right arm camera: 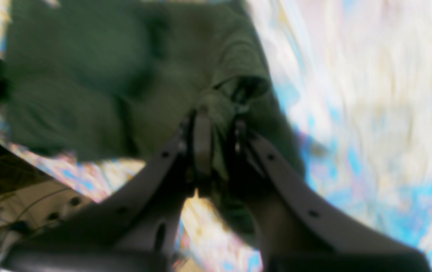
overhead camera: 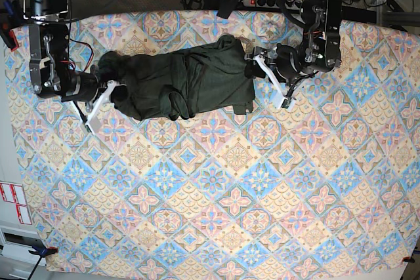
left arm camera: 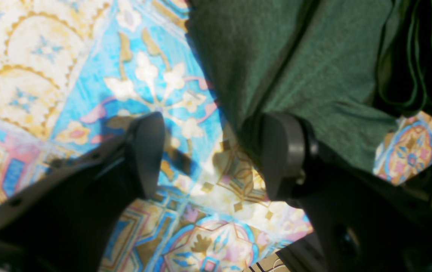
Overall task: Fold the T-shirt properly
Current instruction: 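Grasp the folded bundle's edges with both grippers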
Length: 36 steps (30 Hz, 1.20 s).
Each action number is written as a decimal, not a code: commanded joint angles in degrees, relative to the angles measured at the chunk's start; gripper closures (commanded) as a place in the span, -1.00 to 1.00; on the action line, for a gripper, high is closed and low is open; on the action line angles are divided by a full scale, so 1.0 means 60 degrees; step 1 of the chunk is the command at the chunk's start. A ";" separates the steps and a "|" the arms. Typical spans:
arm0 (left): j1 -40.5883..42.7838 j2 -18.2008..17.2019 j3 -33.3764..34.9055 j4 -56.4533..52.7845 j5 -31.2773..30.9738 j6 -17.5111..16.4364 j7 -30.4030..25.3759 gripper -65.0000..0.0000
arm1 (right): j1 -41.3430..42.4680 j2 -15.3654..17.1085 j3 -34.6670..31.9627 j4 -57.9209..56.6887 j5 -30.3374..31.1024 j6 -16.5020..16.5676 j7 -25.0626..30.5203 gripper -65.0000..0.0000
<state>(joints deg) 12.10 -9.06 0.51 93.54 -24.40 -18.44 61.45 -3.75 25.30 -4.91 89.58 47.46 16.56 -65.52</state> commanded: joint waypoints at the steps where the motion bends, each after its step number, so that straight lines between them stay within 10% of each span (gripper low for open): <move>1: -0.0075 -0.0050 -0.0034 0.0139 -0.0101 -0.0026 -0.0110 -0.13 | 0.0119 0.0172 -0.0054 0.0286 0.0170 0.0061 0.0143 0.90; 36: -0.0104 -0.0358 -0.0020 0.0139 -0.0072 -0.0026 -0.0110 -0.13 | 0.2888 -0.0678 -0.5724 0.2411 0.0185 0.0076 0.0157 0.89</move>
<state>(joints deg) 11.86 -11.14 0.40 93.54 -24.14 -18.44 61.49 12.10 21.56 -39.59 103.13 47.57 16.71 -66.06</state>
